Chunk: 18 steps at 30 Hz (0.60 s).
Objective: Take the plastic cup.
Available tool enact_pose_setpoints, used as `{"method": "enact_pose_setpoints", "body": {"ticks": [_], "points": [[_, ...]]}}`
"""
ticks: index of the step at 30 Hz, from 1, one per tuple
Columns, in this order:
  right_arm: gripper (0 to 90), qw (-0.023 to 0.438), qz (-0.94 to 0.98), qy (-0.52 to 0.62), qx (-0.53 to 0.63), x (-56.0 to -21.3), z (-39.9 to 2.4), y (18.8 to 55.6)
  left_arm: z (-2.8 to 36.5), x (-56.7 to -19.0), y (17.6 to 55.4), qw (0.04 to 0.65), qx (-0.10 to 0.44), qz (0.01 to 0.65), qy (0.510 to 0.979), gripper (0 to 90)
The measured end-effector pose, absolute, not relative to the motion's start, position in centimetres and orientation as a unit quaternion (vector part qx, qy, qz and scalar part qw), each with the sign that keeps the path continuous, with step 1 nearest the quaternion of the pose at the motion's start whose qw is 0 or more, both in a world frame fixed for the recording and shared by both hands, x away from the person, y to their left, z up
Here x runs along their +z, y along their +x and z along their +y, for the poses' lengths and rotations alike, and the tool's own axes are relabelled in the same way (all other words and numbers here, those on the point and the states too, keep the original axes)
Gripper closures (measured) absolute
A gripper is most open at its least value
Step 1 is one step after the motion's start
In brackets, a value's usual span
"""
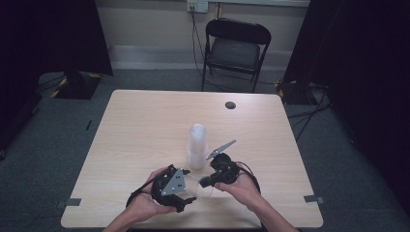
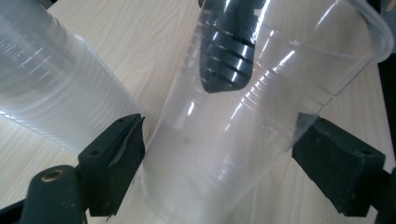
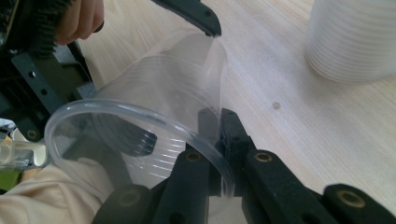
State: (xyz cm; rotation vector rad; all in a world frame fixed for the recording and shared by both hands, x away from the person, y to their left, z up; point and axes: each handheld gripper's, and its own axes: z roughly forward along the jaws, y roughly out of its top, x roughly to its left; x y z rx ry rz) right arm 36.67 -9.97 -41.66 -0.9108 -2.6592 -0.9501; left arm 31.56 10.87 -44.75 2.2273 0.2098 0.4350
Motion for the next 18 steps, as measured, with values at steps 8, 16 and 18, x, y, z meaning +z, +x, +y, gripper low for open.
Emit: {"method": "enact_pose_setpoints", "body": {"ticks": [8,16,18], "points": [[87.5,0.094,-0.889,-0.313,-0.320,-42.0,-9.3,37.1,10.7,-44.7,31.3,0.417,0.171,0.077,0.889,22.7],[88.4,0.096,-0.890,-0.313,-0.317,-42.1,-8.4,37.2,9.9,-44.5,30.8,0.435,0.171,0.065,0.881,24.9],[88.4,0.096,-0.892,-0.312,-0.314,-42.2,-8.0,37.2,9.8,-44.4,30.8,0.436,0.174,0.066,0.880,24.6]]}}
